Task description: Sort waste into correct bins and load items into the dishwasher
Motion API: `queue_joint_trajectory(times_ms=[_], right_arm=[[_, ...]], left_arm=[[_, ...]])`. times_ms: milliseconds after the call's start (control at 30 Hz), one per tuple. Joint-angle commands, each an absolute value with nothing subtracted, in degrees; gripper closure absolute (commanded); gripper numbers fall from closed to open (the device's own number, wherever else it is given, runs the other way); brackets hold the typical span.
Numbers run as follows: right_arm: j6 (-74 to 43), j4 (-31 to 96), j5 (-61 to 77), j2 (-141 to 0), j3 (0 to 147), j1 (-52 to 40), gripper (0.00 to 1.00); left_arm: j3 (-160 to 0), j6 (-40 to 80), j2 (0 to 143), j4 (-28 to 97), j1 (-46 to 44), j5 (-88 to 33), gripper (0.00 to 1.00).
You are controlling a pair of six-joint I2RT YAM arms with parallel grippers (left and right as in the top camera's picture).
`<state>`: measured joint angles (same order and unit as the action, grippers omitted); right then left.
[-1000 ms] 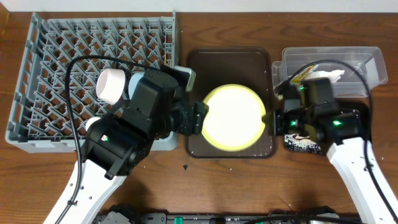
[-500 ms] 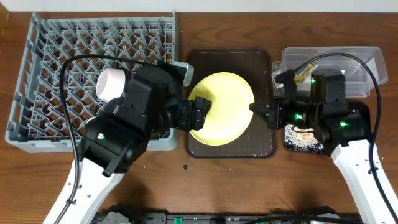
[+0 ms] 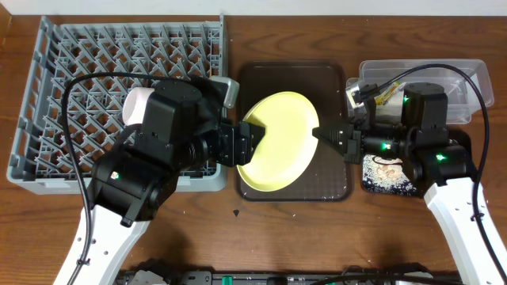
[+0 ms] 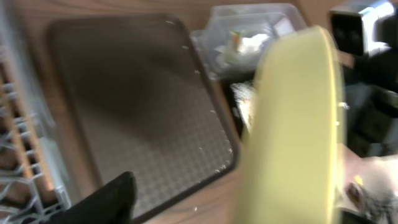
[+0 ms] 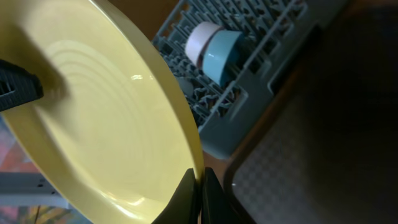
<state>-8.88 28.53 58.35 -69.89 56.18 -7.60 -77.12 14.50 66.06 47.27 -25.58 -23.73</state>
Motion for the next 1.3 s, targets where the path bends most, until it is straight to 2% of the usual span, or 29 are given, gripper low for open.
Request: queue_joint_trajectory(times_ms=[0,133,167,200,233,267,333,533,733,800,1000,1133,1267], right_arm=[[-8.75,27.88,61.98,-69.25,56.95,-7.18,0.99],[-8.75,27.9,61.93,-69.25,56.95,-7.18,0.99],[-8.73,27.9,61.87,-69.25,56.95,-7.18,0.96],[-8.75,27.9,61.41,-69.25,56.95,-7.16,0.85],[-8.73,28.08,60.31,-69.25,56.95,-7.14,0.67],[-8.73,28.38,58.48,-69.25,56.95,-7.14,0.56],[-8.73,30.06,53.56,-69.21,56.95,-7.14,0.44],[-8.73,38.2,39.44,-69.21,56.95,-7.2,0.39],[-8.69,41.95,33.98,-69.23,56.95,-7.2,0.37],[-8.71,42.04,33.87,-69.23,56.95,-7.2,0.37],[-8.69,41.85,33.82,-69.23,56.95,-7.2,0.36],[-8.69,41.85,33.82,-69.23,56.95,-7.2,0.34],[-8.69,41.82,33.85,-69.23,56.95,-7.49,0.34]], left_arm=[[-77.58,13.98,65.69,47.13,-25.41,-30.33,0.52],[-77.58,13.98,65.69,46.63,-25.41,-29.63,0.91],[-77.6,13.96,65.67,46.57,-25.41,-28.64,0.93],[-77.6,13.96,65.54,46.59,-25.41,-27.35,0.92],[-77.6,13.87,65.34,46.72,-25.41,-25.21,0.92],[-77.6,13.19,64.95,47.24,-25.39,-22.24,0.92],[-77.65,11.14,63.79,49.15,-25.41,-12.16,0.92],[-77.65,5.76,60.8,55.31,-25.39,30.46,0.92],[-77.43,-10.02,63.59,52.03,-24.21,55.2,0.92],[-77.41,-16.58,66.11,47.57,-21.04,56.18,0.92],[-77.43,-20.53,73.58,42.28,-11.11,54.78,0.92],[-77.41,-20.75,79.11,40.6,-1.72,41.54,0.92],[-77.43,-22.52,83.05,38.11,3.79,35.77,0.92]])
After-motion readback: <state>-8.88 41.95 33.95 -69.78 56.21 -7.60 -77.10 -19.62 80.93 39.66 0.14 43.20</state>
